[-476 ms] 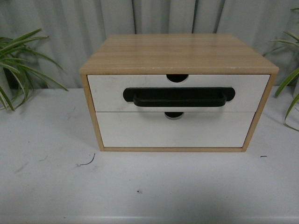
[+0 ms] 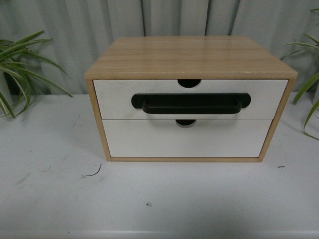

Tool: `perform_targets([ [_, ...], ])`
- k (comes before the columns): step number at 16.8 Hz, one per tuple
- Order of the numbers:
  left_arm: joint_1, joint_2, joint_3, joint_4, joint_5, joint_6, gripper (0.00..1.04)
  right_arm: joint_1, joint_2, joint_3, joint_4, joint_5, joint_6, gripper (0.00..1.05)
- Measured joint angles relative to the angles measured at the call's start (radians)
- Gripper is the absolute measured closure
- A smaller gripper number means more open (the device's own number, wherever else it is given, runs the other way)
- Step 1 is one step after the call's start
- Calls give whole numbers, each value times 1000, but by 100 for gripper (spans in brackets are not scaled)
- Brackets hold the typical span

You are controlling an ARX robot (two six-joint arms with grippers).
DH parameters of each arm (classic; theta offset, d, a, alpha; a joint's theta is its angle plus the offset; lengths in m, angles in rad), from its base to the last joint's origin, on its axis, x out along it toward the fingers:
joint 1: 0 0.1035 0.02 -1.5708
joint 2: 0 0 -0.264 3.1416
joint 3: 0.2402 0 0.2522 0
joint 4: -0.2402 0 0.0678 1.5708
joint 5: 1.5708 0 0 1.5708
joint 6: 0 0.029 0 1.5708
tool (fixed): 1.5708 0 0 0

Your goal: Pull drawer

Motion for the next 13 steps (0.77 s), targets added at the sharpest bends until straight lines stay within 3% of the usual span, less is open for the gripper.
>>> perform_targets([
  [13, 0, 0, 0, 0, 0, 0, 7, 0, 0, 0, 0, 0, 0, 6],
])
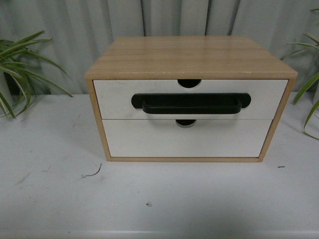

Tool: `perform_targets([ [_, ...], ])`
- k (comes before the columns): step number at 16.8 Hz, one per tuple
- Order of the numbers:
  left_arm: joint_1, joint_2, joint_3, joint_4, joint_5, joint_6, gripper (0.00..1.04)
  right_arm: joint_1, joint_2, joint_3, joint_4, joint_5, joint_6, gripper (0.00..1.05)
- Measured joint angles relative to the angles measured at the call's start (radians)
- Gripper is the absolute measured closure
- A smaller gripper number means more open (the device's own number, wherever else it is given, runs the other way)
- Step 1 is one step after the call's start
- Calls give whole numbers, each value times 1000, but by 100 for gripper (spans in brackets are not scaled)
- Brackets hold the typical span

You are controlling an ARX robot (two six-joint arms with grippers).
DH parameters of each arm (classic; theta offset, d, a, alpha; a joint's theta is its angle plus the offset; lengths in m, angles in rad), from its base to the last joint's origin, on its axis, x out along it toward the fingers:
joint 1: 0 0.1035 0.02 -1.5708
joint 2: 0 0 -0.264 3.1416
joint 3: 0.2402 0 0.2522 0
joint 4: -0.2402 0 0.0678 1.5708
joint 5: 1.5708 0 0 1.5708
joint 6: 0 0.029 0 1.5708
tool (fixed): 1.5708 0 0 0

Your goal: Pull drawer

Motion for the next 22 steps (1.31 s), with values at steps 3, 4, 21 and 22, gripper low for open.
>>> perform_targets([
  [3, 0, 0, 0, 0, 0, 0, 7, 0, 0, 0, 0, 0, 0, 6],
  [4, 0, 0, 0, 0, 0, 0, 7, 0, 0, 0, 0, 0, 0, 6],
  [21, -95, 1098, 477, 541, 111, -33, 7, 139, 1443, 703, 745, -296, -137, 6],
  [22, -135, 1117, 509, 492, 204, 56, 7, 154, 1463, 737, 687, -384, -271, 6],
])
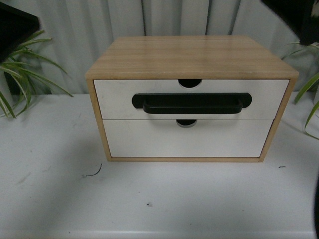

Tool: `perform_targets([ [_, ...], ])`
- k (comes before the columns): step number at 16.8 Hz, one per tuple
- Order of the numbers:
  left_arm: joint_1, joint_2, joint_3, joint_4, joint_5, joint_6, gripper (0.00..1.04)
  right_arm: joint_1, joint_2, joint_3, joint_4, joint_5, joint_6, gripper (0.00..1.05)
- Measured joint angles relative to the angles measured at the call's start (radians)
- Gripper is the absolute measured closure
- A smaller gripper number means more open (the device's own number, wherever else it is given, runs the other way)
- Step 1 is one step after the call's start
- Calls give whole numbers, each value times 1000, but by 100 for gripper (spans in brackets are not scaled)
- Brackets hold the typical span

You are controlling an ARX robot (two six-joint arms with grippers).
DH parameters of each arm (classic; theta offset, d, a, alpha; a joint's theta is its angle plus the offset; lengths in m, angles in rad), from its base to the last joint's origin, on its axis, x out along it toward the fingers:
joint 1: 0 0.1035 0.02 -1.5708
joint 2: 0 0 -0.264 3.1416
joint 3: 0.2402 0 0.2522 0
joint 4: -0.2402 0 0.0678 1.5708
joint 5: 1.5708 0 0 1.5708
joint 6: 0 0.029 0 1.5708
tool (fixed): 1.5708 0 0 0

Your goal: Pull drawer

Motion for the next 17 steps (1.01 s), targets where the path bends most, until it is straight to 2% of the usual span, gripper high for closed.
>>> perform_targets([
  [2, -69, 57, 108, -168, 141, 194, 7, 8, 33, 56, -171, -139, -300, 6],
  [4, -147, 150, 242, -393, 213, 397, 7, -23, 70, 143, -387, -211, -648, 6],
  [6, -219, 264, 386, -583, 242, 557, 7, -53, 107, 230, -592, -234, -962, 6],
  [7, -244, 319, 444, -640, 240, 608, 7, -60, 128, 266, -691, -233, -1128, 6],
  [9, -273, 431, 541, -690, 218, 681, 7, -63, 154, 300, -837, -218, -1352, 6],
  [12, -288, 554, 617, -673, 180, 708, 7, -35, 166, 303, -917, -206, -1442, 6],
  [17, -315, 655, 661, -636, 172, 710, 7, -10, 235, 304, -906, -163, -1458, 6],
])
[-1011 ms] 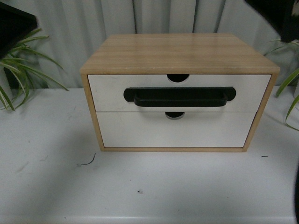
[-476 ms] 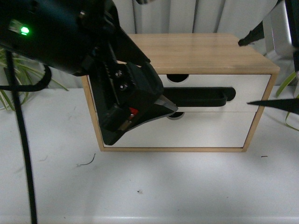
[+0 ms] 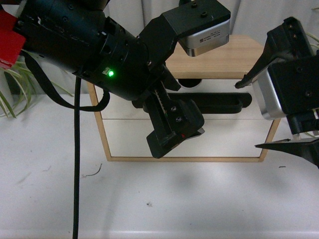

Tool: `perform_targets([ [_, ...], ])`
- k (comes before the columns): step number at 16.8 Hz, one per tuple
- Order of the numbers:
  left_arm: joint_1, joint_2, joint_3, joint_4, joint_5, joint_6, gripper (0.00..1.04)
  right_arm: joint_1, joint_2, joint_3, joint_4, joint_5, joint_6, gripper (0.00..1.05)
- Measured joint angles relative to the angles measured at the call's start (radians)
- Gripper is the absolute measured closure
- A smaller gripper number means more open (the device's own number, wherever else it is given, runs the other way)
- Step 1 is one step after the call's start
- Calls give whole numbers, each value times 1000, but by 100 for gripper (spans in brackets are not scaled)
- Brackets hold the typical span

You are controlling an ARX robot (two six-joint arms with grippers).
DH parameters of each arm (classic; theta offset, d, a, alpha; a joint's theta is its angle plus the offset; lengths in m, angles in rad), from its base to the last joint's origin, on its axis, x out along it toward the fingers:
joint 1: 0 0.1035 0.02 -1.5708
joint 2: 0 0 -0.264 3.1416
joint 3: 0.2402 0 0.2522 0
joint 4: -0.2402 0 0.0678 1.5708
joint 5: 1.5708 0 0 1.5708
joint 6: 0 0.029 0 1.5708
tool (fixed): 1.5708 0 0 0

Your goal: Pull drawer

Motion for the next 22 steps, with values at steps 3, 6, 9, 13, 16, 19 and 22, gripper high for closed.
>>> perform_targets([
  [3, -5, 22, 6, 25, -3, -5, 7, 3, 45, 23, 5, 27, -1, 6],
  [6, -12, 46, 6, 21, -20, 1, 7, 10, 72, 53, 17, 38, -3, 6],
  [9, -13, 59, 7, 38, -42, 2, 7, 21, 97, 67, 10, 62, 2, 6],
  [13, -17, 77, 8, 46, -60, 5, 7, 40, 117, 82, 16, 84, 35, 6],
  [16, -21, 94, 8, 66, -70, 6, 7, 49, 142, 82, 22, 88, 55, 6],
  [19, -22, 116, 13, 80, -84, 6, 7, 52, 154, 82, 60, 101, 54, 6],
  [22, -34, 129, 14, 78, -84, 21, 7, 44, 182, 49, 89, 101, 58, 6],
])
